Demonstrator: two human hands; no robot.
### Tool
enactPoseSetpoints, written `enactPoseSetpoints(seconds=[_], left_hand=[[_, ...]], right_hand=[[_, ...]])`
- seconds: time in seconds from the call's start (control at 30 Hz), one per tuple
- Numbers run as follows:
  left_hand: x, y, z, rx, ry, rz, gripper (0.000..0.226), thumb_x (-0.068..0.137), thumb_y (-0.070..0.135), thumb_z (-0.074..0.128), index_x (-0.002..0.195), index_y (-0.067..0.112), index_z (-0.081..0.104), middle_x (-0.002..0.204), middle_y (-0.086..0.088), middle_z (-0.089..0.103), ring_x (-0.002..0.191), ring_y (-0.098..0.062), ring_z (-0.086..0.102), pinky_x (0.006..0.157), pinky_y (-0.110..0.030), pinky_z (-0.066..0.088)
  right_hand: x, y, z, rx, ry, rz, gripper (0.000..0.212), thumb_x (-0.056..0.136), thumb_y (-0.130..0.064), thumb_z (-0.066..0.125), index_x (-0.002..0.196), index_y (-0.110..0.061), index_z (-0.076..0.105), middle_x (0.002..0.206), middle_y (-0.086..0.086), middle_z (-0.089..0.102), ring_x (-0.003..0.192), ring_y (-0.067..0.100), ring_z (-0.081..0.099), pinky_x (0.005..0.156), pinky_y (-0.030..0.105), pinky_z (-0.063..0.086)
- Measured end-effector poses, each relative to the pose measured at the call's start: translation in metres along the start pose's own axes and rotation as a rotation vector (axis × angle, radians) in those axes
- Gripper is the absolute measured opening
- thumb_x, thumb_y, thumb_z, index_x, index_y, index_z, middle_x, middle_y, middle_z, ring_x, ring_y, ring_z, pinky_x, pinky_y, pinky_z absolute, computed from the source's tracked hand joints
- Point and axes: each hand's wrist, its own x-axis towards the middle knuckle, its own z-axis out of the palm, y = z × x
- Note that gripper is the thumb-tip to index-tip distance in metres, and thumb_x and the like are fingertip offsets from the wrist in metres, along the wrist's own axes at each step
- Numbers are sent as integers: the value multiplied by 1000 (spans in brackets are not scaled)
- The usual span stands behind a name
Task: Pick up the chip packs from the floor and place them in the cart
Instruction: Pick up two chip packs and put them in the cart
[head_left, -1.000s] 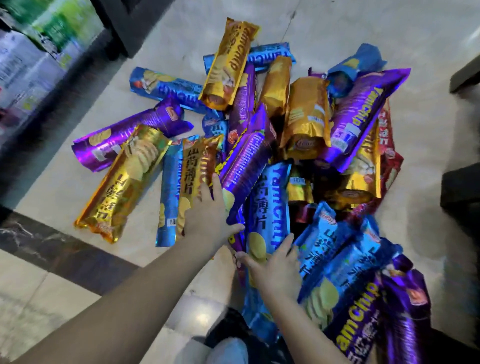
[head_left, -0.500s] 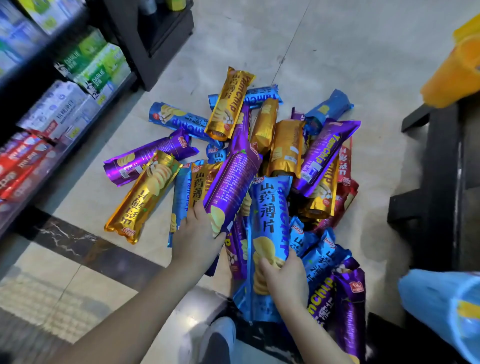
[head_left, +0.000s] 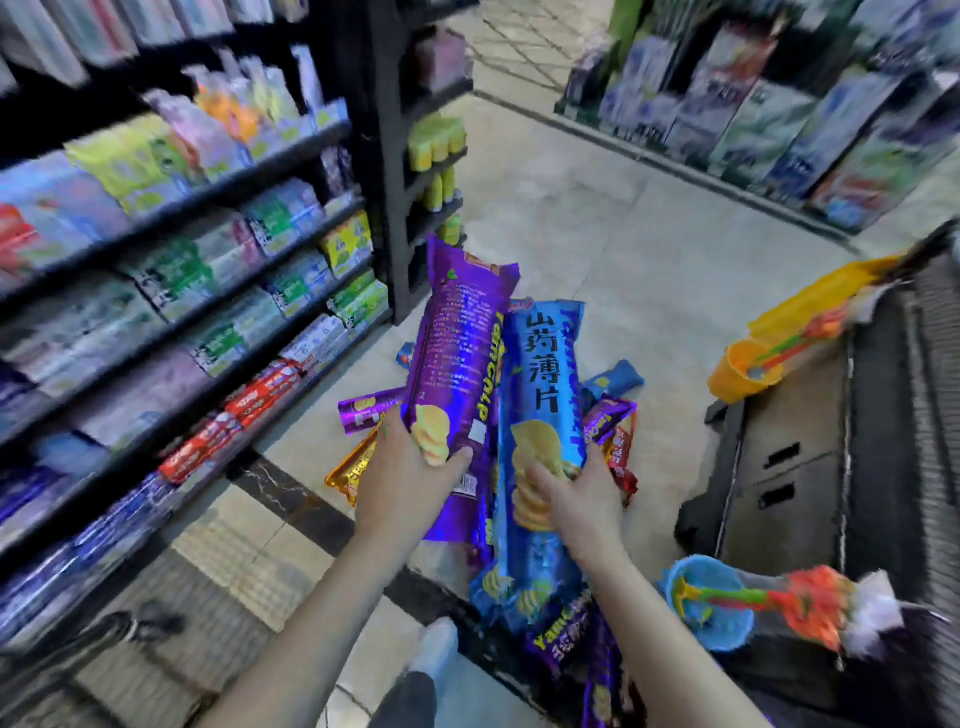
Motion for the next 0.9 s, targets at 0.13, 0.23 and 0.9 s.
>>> enactPoseSetpoints(seconds=[0.13,0.23,0.9], left_hand=[[-73,2,-95,-176,144,-4,65,71,35,78,122,13,44,119,-8,62,110,-30,60,76,-32,41],[-121,-17,-159,-232,244,-62,64,70,37,79,117,14,44,118,-10,62,108,-31,61,81,-37,47],[-407,-382,-475,-326,833,-642,63,72,37,79,116,8,44,112,-17,65,105,-35,61,73,-34,40]], right_hand=[[-80,-69,-14,44,-72,-142,36,74,-29,75,104,-22,56,91,-2,69,82,19,64,74,30,47],[-141,-109,-5,65,-166,-247,35,78,-23,73,109,-22,55,96,-1,68,87,20,62,76,28,42],[-580,-140,352,-214,-1061,-441,50,76,-29,75,116,-8,54,105,12,67,96,27,64,84,34,47]])
